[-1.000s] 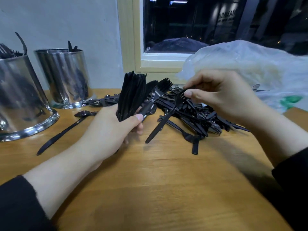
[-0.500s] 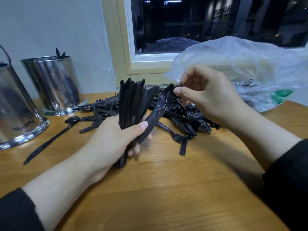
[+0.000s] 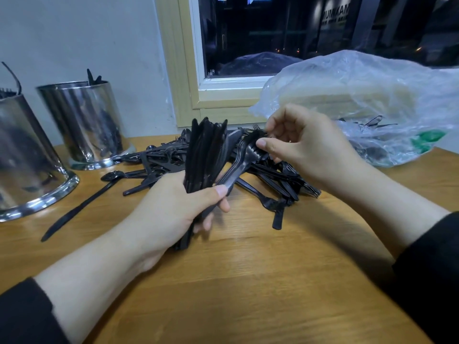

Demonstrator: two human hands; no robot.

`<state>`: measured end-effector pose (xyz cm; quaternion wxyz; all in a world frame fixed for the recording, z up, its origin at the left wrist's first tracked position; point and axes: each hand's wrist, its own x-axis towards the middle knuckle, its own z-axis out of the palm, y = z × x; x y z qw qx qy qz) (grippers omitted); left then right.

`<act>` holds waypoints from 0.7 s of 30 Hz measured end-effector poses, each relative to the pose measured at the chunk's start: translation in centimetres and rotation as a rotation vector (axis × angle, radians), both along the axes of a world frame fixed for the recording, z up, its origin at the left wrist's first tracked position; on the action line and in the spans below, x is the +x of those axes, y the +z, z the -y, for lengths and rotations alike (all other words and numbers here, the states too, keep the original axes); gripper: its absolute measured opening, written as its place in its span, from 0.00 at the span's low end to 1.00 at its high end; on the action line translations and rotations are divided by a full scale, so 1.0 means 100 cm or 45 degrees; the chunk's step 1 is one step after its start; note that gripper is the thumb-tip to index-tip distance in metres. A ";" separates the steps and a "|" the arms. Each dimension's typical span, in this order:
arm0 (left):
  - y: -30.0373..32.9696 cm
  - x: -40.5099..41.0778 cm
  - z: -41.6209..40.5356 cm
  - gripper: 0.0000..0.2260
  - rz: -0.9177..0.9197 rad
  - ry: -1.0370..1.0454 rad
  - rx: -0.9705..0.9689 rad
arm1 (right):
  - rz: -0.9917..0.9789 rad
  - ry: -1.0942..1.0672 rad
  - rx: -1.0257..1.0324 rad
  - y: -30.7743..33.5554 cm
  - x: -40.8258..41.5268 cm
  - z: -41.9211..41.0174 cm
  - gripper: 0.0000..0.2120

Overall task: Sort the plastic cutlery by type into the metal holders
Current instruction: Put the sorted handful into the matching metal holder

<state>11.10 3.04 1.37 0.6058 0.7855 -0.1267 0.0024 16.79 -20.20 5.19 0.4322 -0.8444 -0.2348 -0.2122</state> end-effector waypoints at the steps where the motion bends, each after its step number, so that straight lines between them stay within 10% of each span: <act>1: 0.000 0.001 -0.001 0.08 0.012 0.038 -0.013 | 0.016 -0.039 -0.031 0.002 -0.001 0.002 0.09; 9: 0.001 0.004 -0.010 0.10 0.050 0.248 0.001 | -0.313 0.023 -1.029 0.010 -0.019 0.015 0.12; 21: 0.000 0.004 -0.008 0.09 0.113 0.247 0.092 | -0.417 -0.095 -1.182 0.000 -0.025 0.005 0.15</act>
